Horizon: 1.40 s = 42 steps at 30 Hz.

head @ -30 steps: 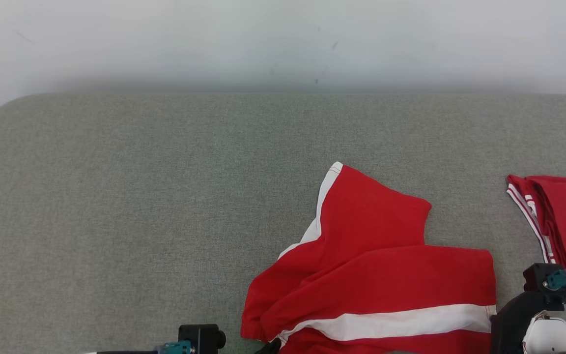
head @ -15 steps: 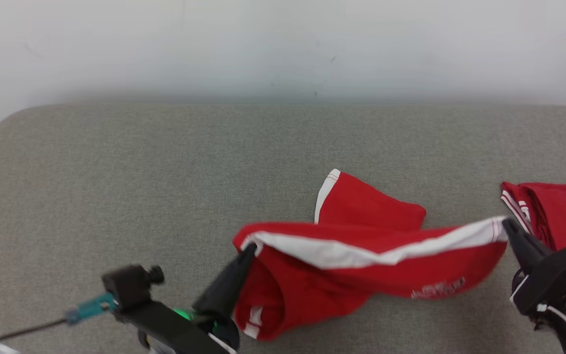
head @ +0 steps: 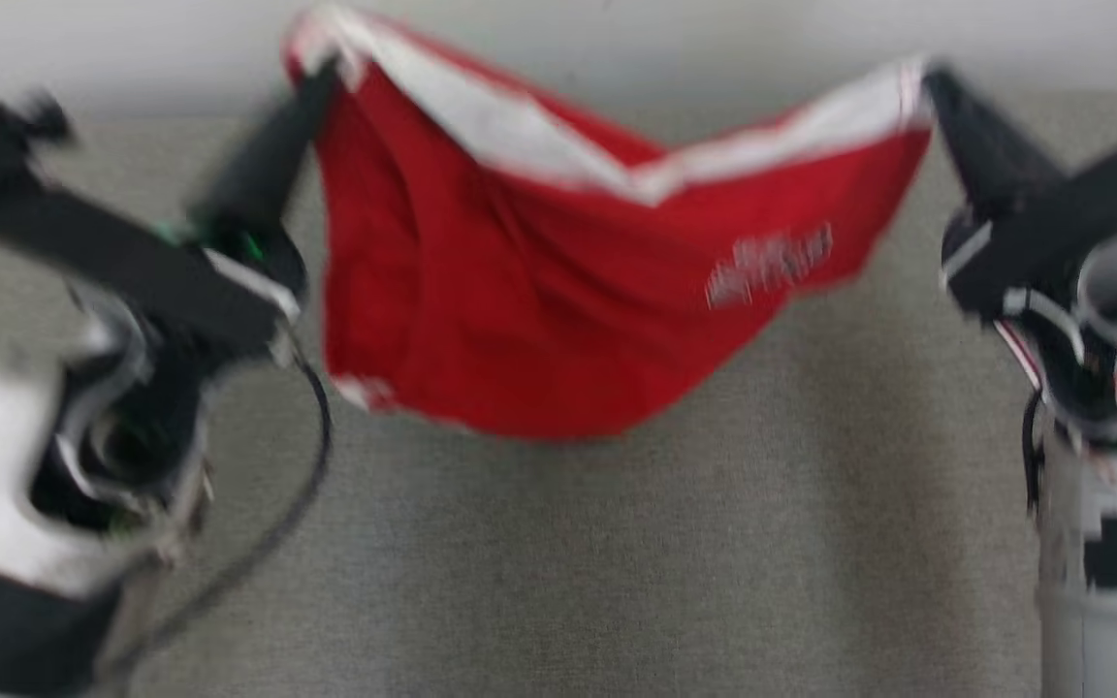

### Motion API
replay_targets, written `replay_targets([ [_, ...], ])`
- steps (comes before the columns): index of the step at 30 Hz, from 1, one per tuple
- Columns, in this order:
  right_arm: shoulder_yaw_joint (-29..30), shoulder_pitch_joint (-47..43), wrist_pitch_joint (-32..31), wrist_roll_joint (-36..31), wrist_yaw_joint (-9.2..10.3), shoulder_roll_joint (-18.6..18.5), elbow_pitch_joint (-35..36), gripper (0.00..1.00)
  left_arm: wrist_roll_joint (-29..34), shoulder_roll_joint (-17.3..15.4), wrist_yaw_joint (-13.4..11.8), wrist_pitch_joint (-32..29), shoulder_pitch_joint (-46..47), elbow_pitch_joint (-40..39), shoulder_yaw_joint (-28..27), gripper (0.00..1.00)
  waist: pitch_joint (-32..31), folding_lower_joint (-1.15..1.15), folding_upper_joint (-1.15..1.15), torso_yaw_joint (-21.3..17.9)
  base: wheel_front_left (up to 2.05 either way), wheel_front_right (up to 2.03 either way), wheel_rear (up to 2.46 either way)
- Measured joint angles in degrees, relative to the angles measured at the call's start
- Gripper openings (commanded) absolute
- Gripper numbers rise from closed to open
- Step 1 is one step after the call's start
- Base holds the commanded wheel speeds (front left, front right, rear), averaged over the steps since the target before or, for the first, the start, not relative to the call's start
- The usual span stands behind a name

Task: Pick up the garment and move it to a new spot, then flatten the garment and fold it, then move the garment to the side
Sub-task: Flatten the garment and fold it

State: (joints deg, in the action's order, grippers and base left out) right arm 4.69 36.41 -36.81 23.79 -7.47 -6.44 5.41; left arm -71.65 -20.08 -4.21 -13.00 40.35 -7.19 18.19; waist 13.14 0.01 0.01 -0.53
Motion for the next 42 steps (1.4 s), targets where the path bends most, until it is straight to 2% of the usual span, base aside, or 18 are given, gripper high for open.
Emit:
replay_targets([
  [5, -1.7, 17.5, 10.0, -5.7, 0.01, 0.1, -9.3, 0.00, 1.0, 0.6, -1.4, 1.4, 14.6, 7.1, -4.1, 0.00, 6.4, 0.01, 0.00, -1.3, 0.00, 0.00, 0.00],
  [9, -1.3, 29.8, 20.8, -12.9, -0.02, 1.2, -16.0, 0.00, 5.5, -0.1, -0.7, 6.2, 25.0, 12.3, -6.1, 0.00, 11.1, 0.02, 0.01, -2.5, 0.00, 0.00, 0.00],
  [15, 3.0, 41.0, 37.3, -22.1, -0.10, 2.0, -21.6, 0.00, 8.5, 4.0, 3.8, 16.9, 34.8, 17.2, -8.0, 0.00, 16.1, 0.02, 0.02, -3.9, 0.00, 0.00, 0.00],
  [18, 3.1, 42.5, 41.3, -24.8, -0.10, 1.9, -23.2, 0.00, 8.0, 5.2, 6.1, 19.8, 35.9, 17.8, -9.0, 0.00, 17.3, 0.01, 0.01, -4.3, 0.00, 0.00, 0.00],
  [21, 1.0, 40.3, 37.9, -24.3, -0.10, 0.9, -27.5, 0.00, 8.5, 4.1, 8.5, 18.2, 32.6, 18.2, -6.3, 0.00, 17.4, 0.01, 0.01, -4.4, 0.00, 0.00, 0.00],
  [24, -3.3, 34.8, 32.9, -21.9, -0.09, -1.7, -30.3, 0.00, 8.9, 2.7, 9.8, 14.8, 24.2, 19.0, -1.7, 0.00, 16.7, 0.01, 0.01, -4.1, 0.00, 0.00, 0.00],
  [27, -9.5, 26.5, 27.5, -16.8, -0.08, -4.6, -30.3, 0.00, 8.8, 1.4, 10.8, 13.9, 14.9, 19.1, 1.4, 0.00, 15.5, 0.00, 0.01, -3.9, 0.00, 0.00, 0.00],
  [30, -12.5, 17.7, 22.9, -11.6, -0.10, -8.5, -26.0, 0.00, 8.9, 0.2, 11.2, 14.2, 5.7, 18.7, 4.7, 0.00, 13.9, 0.00, 0.01, -3.7, 0.00, 0.00, 0.00],
  [32, -13.0, 11.6, 20.2, -8.2, -0.09, -10.8, -22.1, 0.00, 11.7, -1.0, 11.3, 15.6, 0.3, 18.6, 7.6, 0.00, 12.5, -0.01, 0.00, -3.6, 0.00, 0.00, 0.00],
  [37, -12.8, -4.9, 12.7, -1.9, -0.09, -13.8, -11.9, 0.00, 9.9, 0.3, 11.4, 20.3, -12.0, 18.9, 10.0, 0.00, 7.7, -0.02, -0.01, -3.2, 0.00, 0.00, 0.00],
  [42, -10.2, -19.3, 4.2, 0.4, -0.09, -15.4, -2.4, 0.00, 9.8, 1.6, 11.4, 22.9, -20.1, 21.3, 13.0, 0.00, 2.0, -0.03, -0.02, -2.7, 0.00, 0.00, 0.00],
])
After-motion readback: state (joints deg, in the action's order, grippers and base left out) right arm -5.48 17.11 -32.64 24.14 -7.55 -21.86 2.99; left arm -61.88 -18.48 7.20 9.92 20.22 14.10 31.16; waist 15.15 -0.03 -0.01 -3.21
